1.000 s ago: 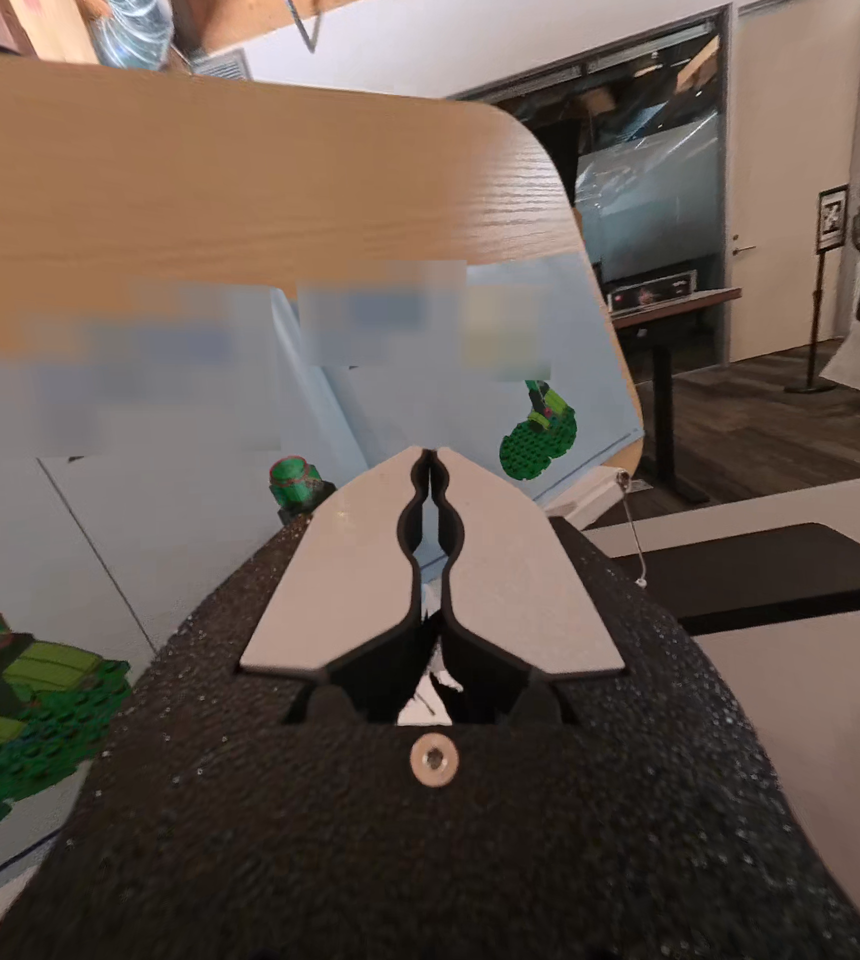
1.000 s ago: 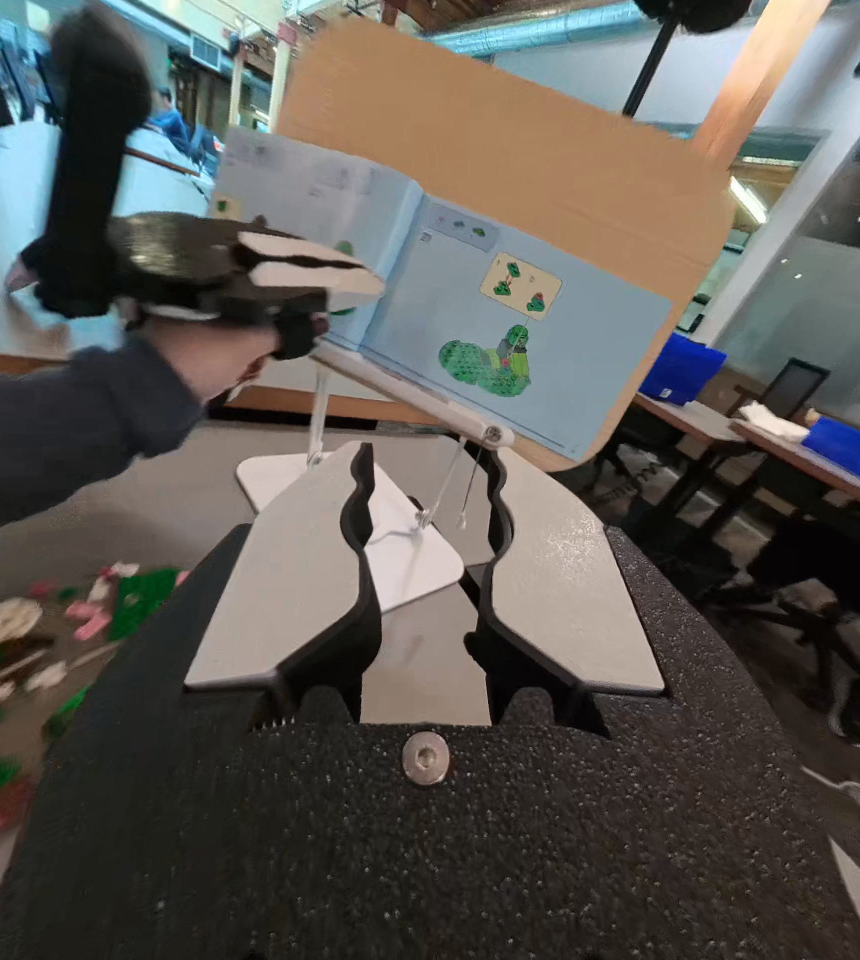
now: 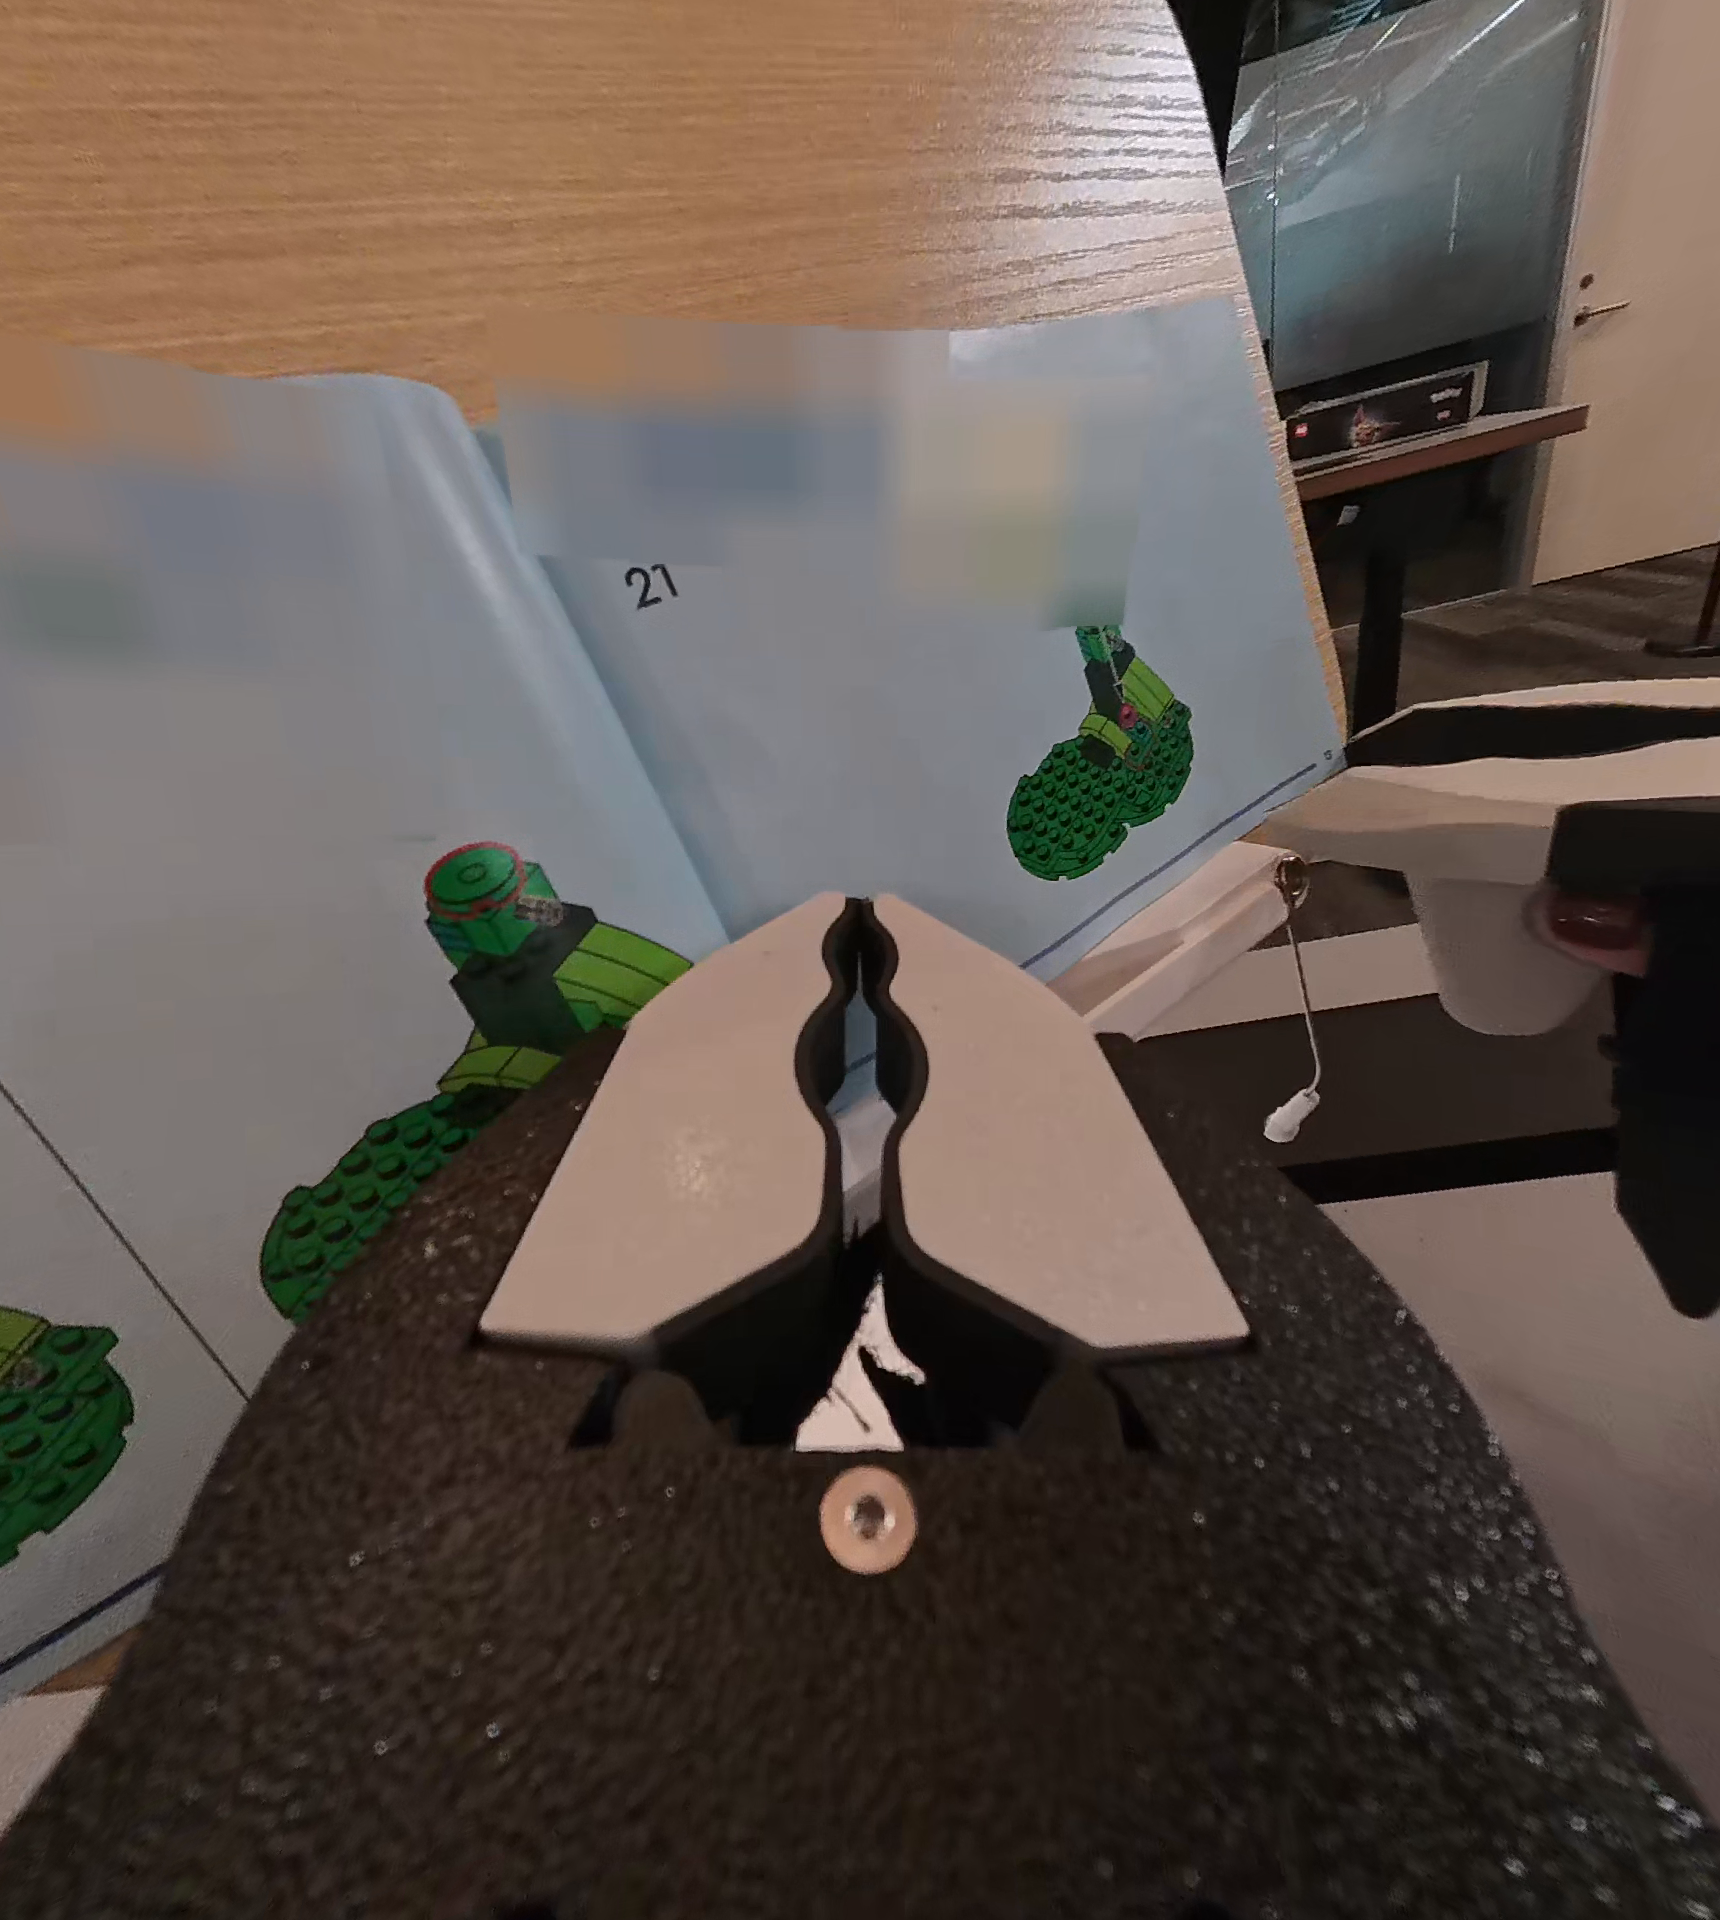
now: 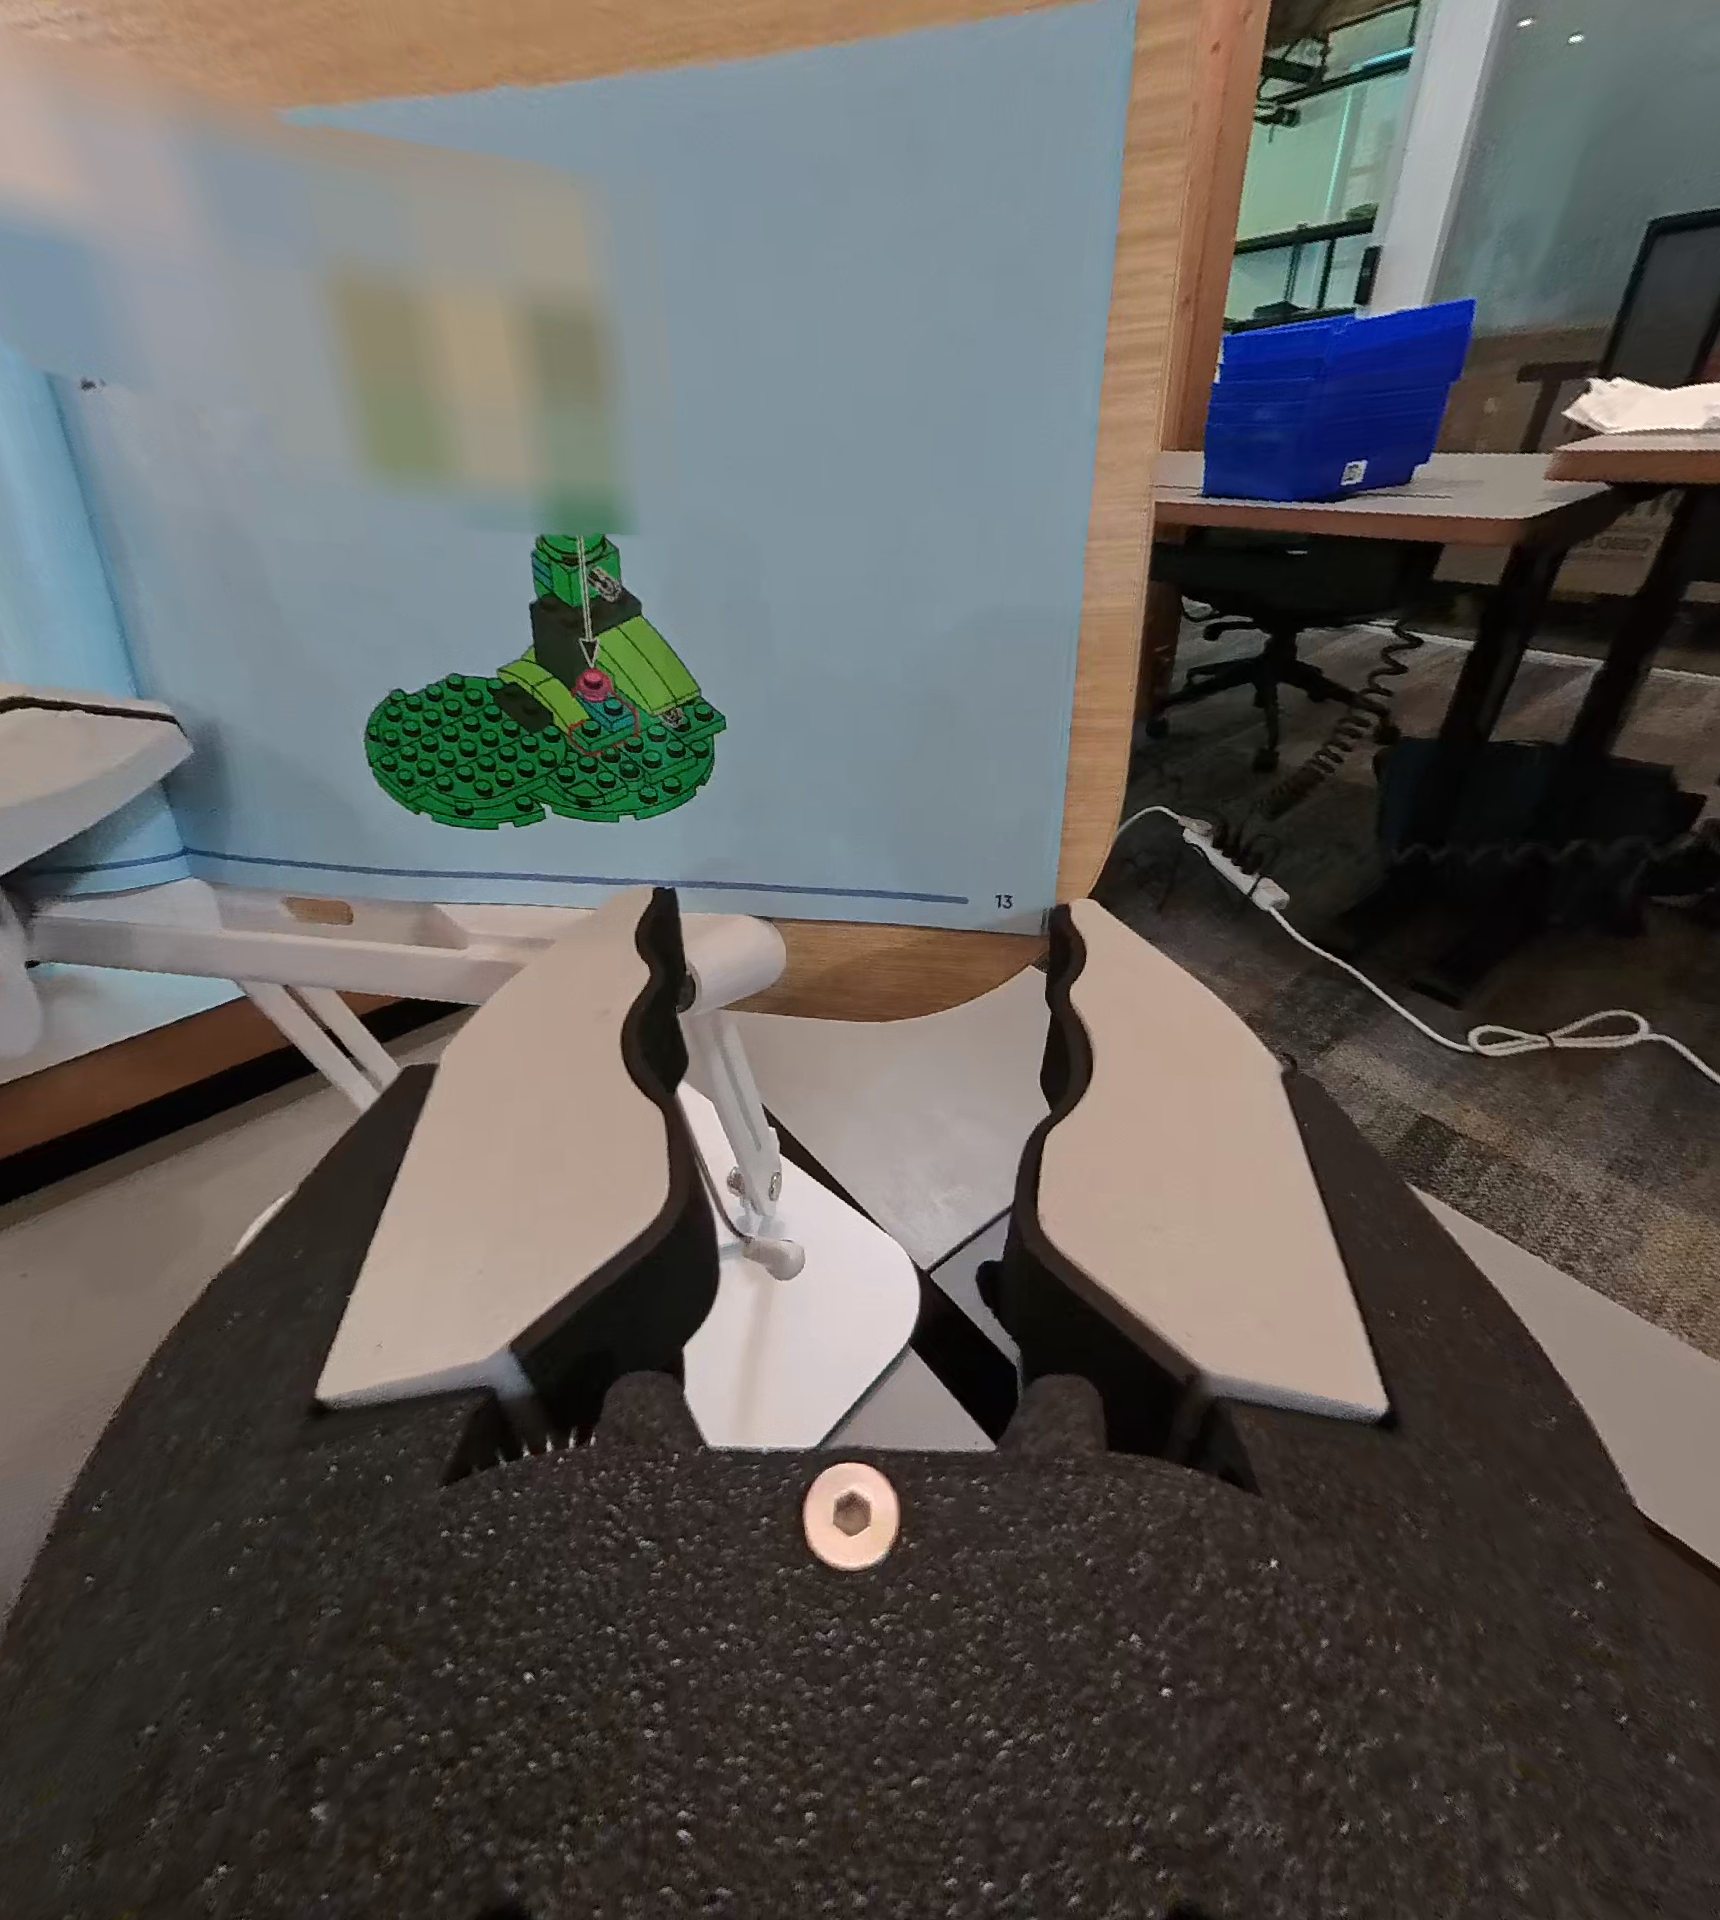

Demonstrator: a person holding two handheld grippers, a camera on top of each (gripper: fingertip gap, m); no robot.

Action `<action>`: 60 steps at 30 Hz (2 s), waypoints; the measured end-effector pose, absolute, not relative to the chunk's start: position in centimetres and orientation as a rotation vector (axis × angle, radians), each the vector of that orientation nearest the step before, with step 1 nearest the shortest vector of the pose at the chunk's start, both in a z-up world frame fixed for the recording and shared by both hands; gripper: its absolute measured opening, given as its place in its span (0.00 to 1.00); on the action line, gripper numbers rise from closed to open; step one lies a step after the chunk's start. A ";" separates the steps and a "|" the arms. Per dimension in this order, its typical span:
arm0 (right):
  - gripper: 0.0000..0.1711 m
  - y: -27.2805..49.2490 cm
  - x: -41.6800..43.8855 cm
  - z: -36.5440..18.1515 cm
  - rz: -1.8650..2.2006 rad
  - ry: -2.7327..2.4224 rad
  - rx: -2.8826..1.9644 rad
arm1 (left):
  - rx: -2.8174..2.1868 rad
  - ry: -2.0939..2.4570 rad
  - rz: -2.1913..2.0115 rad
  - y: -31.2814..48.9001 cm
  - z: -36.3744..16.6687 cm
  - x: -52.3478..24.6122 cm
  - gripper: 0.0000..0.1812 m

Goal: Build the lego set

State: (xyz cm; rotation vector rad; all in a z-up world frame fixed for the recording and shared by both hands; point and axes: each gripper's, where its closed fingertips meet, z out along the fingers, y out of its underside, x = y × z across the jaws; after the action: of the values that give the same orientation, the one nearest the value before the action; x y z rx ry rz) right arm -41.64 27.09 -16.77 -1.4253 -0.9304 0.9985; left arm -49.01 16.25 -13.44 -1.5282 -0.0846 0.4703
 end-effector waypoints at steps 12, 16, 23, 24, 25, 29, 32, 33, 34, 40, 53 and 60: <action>0.29 26.4 -41.2 -16.6 1.044 -0.937 -1.406 | -1.522 -0.086 0.467 16.2 -13.4 -49.0 0.00; 0.19 26.3 -40.8 -16.4 1.042 -0.936 -1.377 | -1.519 -0.088 0.463 16.2 -13.4 -49.0 0.00; 0.02 27.0 -40.3 -16.1 1.028 -0.899 -1.372 | -1.519 -0.084 0.466 16.2 -13.4 -49.0 0.00; 0.00 27.0 -40.2 -16.0 1.030 -0.893 -1.368 | -1.519 -0.082 0.466 16.2 -13.4 -48.9 0.00; 0.00 27.1 -40.1 -15.9 1.031 -0.886 -1.365 | -1.521 -0.080 0.466 16.2 -13.4 -48.9 0.00; 0.00 26.5 -39.4 -15.4 0.997 -0.898 -1.308 | -1.522 -0.058 0.433 16.3 -13.4 -48.6 0.00; 0.00 25.0 -38.8 -14.6 0.907 -0.947 -1.178 | -1.505 0.003 0.335 16.6 -13.2 -47.4 0.00; 0.00 24.3 -38.6 -14.3 0.867 -0.971 -1.126 | -1.495 0.021 0.295 16.7 -13.1 -46.9 0.00; 0.00 23.7 -38.3 -14.1 0.813 -0.993 -1.076 | -1.481 0.058 0.243 16.8 -13.0 -46.1 0.00; 0.00 19.0 -37.8 -13.0 0.436 -1.163 -0.707 | -1.402 0.203 -0.089 16.4 -11.2 -41.5 0.02; 0.00 15.1 -38.6 -13.5 0.173 -1.314 -0.448 | -1.455 0.347 -0.201 15.8 -11.4 -39.1 0.06; 0.00 15.1 -38.6 -13.1 0.172 -1.310 -0.443 | -1.434 0.378 -0.252 15.5 -11.4 -38.6 0.04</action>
State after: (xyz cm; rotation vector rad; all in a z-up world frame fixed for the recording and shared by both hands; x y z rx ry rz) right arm -38.56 15.08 -13.08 -0.4434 -1.3096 0.1717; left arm -38.56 15.53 -11.41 -1.4339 0.3785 -0.2518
